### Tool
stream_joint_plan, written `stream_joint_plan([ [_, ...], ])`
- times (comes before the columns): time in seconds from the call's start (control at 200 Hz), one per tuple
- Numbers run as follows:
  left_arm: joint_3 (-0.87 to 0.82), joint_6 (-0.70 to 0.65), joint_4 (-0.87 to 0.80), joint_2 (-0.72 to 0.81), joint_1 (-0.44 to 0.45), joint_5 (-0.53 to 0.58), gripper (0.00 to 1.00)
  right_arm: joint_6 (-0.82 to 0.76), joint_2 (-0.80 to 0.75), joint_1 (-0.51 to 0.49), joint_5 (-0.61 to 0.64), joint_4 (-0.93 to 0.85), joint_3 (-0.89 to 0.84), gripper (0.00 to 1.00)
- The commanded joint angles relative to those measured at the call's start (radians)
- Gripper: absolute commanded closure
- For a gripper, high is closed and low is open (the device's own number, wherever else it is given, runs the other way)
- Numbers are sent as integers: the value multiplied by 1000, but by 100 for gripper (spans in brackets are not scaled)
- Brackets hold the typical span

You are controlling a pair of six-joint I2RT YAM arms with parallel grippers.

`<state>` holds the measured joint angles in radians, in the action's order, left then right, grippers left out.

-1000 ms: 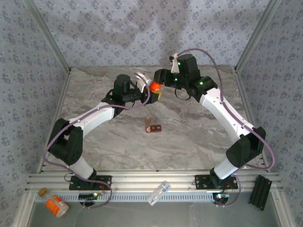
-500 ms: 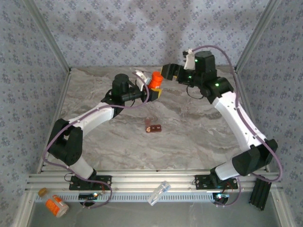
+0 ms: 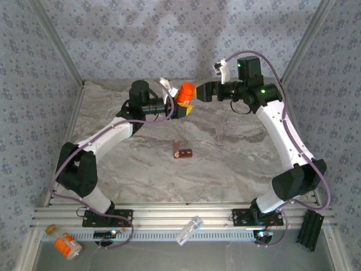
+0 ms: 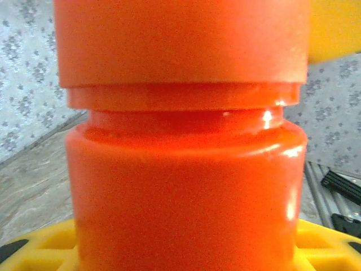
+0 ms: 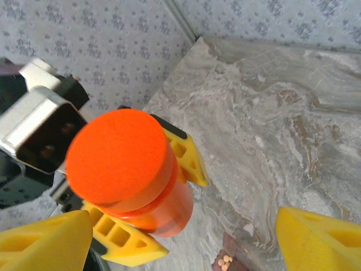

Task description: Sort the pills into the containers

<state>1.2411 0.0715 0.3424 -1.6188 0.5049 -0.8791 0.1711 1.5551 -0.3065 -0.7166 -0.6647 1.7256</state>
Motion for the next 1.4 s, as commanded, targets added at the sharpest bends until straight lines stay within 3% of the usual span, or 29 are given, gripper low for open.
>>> stream_joint_plan([
  [0.0, 41, -2, -30, -10, -2, -79, 100, -71, 18, -11, -65, -48, 63, 14],
  [0.65, 38, -15, -60, -14, -2, -99, 100, -47, 81, -70, -64, -26, 114, 22],
  [1.099, 43, -14, -65, -18, 1, -98, 100, -35, 76, -89, -54, -21, 99, 46],
  [1.394, 42, -41, -50, -2, 21, 23, 100, 77, 54, -143, 111, 37, -14, 59],
])
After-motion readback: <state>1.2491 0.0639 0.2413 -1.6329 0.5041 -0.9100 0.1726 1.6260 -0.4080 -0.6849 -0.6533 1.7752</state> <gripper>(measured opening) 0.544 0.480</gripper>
